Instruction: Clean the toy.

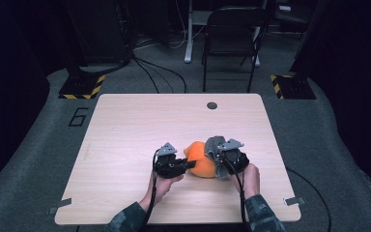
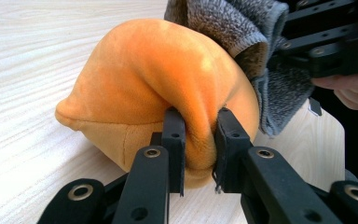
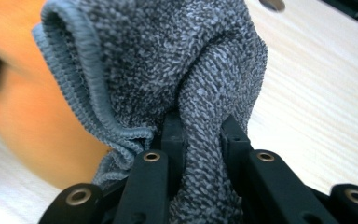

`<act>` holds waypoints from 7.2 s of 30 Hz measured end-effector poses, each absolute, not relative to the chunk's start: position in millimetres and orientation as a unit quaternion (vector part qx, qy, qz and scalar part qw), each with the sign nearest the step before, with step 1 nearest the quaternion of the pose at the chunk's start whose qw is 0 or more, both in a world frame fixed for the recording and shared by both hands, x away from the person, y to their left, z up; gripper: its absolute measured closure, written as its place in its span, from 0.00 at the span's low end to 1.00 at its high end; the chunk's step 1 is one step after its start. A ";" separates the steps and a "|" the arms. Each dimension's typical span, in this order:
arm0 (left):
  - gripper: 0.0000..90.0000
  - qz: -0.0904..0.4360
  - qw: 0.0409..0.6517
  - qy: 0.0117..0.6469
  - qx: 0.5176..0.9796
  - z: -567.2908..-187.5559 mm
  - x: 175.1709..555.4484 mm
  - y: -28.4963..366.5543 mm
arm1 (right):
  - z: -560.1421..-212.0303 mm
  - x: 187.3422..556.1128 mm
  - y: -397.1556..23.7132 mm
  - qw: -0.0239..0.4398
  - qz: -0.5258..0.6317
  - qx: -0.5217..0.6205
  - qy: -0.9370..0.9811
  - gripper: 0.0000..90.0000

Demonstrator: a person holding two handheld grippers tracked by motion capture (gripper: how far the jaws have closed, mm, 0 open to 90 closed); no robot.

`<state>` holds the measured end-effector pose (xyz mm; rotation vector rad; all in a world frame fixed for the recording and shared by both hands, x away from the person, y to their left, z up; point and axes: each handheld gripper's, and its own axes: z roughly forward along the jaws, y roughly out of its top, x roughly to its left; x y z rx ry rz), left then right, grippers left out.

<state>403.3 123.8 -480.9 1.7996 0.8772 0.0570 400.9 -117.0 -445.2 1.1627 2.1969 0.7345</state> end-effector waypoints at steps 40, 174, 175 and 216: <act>0.60 0.044 0.527 0.335 0.780 -479.2 408.3 130.6 | -444.2 398.5 -100.7 0.290 0.269 0.401 0.826 0.86; 0.87 0.020 0.526 0.377 0.762 -482.1 407.2 123.6 | -458.2 417.2 -126.4 0.267 0.251 0.450 0.815 0.85; 0.87 0.020 0.526 0.377 0.762 -482.1 407.1 123.6 | -464.8 420.9 -130.0 0.262 0.242 0.454 0.817 0.85; 0.87 0.026 0.525 0.369 0.767 -483.4 407.8 123.6 | -453.8 415.0 -127.2 0.258 0.266 0.446 0.815 0.85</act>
